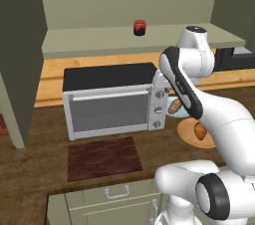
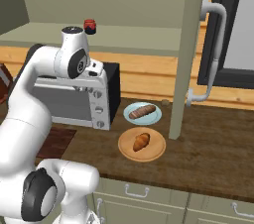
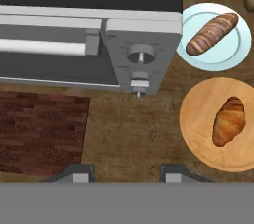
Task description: From the different types of pastries on the counter, select a croissant and place it on the cutting board. Then retrieve a jar of jam from the cabinet and place it alongside the croissant on the cutting board.
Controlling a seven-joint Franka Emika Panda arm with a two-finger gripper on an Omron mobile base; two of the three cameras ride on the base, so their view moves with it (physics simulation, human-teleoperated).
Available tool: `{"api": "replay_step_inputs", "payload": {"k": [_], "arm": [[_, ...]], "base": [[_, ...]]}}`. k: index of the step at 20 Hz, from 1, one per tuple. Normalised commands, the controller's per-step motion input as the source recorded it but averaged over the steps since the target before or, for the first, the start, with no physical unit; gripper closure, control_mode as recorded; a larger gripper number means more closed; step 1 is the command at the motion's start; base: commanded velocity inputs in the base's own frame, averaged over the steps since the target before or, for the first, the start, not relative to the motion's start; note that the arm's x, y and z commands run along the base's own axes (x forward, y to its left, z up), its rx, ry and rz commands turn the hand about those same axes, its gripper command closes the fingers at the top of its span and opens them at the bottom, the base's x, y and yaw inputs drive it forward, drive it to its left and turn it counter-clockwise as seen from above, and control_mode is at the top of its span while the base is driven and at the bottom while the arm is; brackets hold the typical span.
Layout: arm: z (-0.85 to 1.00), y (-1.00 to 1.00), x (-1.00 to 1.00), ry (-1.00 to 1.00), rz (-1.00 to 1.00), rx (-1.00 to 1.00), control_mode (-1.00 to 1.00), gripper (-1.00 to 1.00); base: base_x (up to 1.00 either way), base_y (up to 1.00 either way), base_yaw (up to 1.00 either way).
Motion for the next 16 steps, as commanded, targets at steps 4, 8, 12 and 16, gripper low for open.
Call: {"api": "replay_step_inputs", "payload": {"k": [4,8,12,16], "arm": [[0.00,0.00,0.00,0.00,0.00,0.00,-1.00,-1.00],[-0.08,-0.29,-0.21,-0.01,-0.02,0.05,-1.00,-1.00],[-0.23,-0.60,-0.12,0.00,-0.02,0.00,-1.00,-1.00],[-0.34,-0.61,0.00,0.02,0.00,-0.03,-1.00,-1.00]], "base": [[0.00,0.00,0.00],[0.00,0.00,0.00],[0.00,0.00,0.00],[0.00,0.00,0.00]]}}
